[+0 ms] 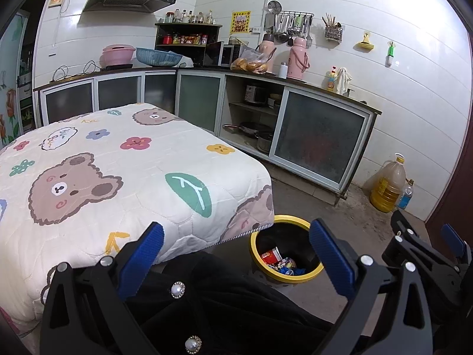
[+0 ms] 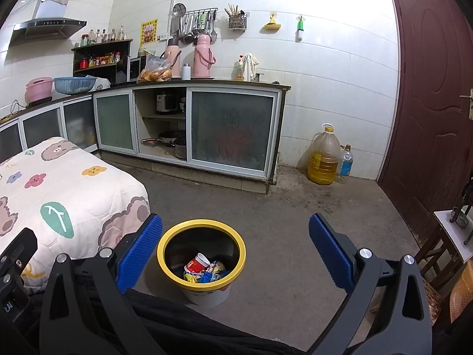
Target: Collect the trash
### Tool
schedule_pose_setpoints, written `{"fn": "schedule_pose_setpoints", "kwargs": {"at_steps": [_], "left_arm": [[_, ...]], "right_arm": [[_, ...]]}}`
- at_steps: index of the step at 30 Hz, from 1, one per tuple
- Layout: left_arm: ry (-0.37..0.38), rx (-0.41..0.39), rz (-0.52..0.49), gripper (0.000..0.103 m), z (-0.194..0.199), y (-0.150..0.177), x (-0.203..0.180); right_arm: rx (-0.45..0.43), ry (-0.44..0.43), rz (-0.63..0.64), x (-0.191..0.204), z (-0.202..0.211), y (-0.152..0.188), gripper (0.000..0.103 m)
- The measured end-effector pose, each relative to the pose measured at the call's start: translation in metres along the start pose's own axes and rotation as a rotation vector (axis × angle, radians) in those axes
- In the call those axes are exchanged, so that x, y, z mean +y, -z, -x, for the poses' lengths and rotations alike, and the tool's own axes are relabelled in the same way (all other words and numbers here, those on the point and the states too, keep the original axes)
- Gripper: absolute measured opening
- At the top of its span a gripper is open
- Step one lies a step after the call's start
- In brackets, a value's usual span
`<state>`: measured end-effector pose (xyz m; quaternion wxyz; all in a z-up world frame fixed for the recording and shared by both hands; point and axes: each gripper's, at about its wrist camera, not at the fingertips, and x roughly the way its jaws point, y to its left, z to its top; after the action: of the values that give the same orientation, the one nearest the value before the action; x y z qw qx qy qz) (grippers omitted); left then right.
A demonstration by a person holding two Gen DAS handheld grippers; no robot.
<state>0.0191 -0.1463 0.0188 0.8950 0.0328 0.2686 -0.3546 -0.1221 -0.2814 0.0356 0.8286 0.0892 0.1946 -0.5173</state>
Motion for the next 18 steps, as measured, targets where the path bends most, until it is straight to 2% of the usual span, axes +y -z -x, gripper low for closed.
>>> {"fn": "schedule_pose_setpoints", "kwargs": {"at_steps": [18], "left_arm": [[0.012, 0.007, -0.002, 0.095, -0.0022, 0.0003, -0.0001]], "right_arm": [[0.011, -0.001, 0.003, -0.0018, -0.0054, -0.0015, 0.095]]}}
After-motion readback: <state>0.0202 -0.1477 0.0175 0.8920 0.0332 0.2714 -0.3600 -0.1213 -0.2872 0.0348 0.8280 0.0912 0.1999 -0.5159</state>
